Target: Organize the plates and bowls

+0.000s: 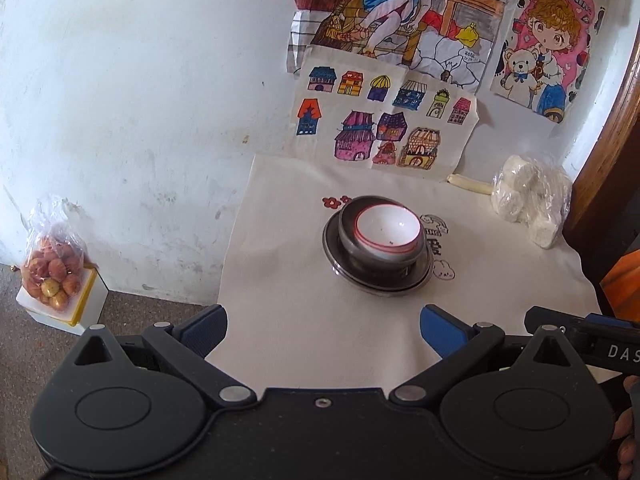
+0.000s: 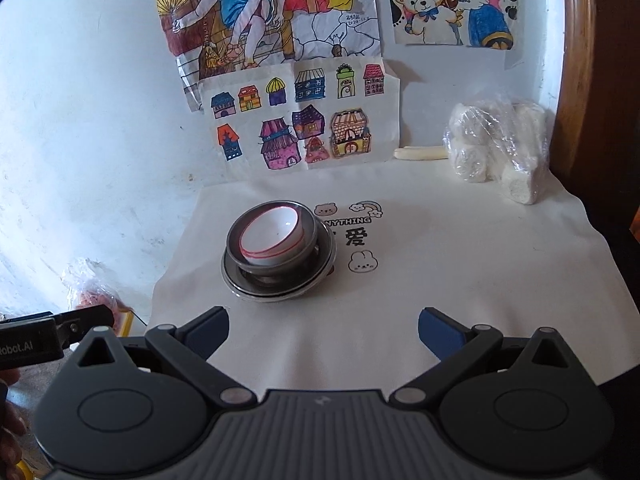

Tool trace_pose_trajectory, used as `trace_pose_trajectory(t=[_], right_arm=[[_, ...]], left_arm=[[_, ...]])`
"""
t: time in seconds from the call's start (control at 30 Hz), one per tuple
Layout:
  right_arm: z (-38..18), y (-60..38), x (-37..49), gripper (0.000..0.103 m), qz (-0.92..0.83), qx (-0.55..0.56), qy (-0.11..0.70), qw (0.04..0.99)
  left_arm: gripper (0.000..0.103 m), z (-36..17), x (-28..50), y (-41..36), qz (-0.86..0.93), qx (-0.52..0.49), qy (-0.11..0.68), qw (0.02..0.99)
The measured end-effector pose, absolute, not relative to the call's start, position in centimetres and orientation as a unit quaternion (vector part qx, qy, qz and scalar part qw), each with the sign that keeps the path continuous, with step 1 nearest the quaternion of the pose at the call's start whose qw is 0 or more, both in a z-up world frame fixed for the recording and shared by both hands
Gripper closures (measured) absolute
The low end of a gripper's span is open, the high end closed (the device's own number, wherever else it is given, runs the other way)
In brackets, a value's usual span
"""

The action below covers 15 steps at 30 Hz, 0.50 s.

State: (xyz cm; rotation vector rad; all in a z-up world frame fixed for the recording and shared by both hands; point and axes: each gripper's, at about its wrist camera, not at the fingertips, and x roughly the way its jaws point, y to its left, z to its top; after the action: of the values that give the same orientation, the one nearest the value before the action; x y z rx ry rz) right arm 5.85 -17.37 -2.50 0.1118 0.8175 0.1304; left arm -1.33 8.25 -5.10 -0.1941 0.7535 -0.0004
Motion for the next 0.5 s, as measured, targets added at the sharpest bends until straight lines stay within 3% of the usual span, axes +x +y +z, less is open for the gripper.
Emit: trace_pose_trajectory(t=[0.5], right_arm=[[-3.3, -15.7, 3.5, 0.0, 0.069, 0.035, 0.423, 0.903]], left_arm=[[0.001, -7.0, -3.4, 9.0, -0.014, -0.094, 0.397, 0.913]])
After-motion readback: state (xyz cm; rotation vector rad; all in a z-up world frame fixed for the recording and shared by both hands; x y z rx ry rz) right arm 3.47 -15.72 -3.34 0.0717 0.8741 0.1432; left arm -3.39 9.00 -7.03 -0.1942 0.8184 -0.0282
